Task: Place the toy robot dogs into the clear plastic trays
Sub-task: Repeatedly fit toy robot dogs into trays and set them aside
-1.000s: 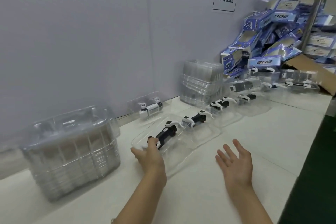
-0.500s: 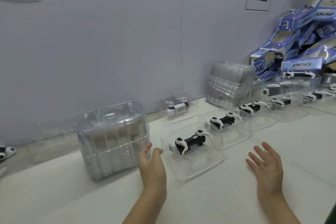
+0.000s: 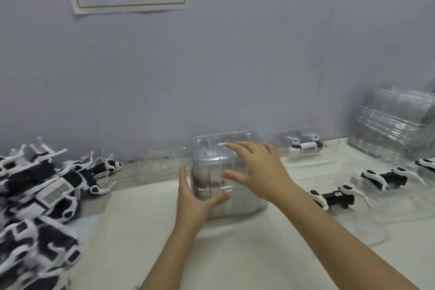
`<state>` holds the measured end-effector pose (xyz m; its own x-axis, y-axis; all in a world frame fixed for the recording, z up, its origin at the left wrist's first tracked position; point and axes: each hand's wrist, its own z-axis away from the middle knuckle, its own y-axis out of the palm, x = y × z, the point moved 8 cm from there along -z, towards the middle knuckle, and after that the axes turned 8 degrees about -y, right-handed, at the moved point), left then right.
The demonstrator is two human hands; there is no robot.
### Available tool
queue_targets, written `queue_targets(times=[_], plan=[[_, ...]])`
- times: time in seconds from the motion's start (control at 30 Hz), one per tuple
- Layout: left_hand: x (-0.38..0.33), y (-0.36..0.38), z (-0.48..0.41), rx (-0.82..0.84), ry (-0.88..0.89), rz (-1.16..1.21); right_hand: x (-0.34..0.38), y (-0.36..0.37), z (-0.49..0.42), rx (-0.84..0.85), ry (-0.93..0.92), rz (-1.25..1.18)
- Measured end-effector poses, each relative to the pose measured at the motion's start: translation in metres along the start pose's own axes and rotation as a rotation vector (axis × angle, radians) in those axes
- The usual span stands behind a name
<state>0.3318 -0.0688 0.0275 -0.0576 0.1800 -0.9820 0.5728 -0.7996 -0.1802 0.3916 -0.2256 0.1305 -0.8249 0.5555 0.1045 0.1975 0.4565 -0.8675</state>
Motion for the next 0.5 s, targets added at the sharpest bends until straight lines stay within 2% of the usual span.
queue_targets(times=[0.07,0.23,0.5], plan=[[0.006,0.006,-0.008,0.039,-0.002,0.003,-0.003,0.015,-0.018,0.091,-0.030,0.096],[0.025,-0.011,-0.011,-0.034,0.010,0.108,0.002,0.019,-0.050,0.147,-0.141,0.077],[0.035,-0.051,-0.008,-0.098,0.030,0.157,0.061,0.040,-0.067,0.108,-0.330,0.100]])
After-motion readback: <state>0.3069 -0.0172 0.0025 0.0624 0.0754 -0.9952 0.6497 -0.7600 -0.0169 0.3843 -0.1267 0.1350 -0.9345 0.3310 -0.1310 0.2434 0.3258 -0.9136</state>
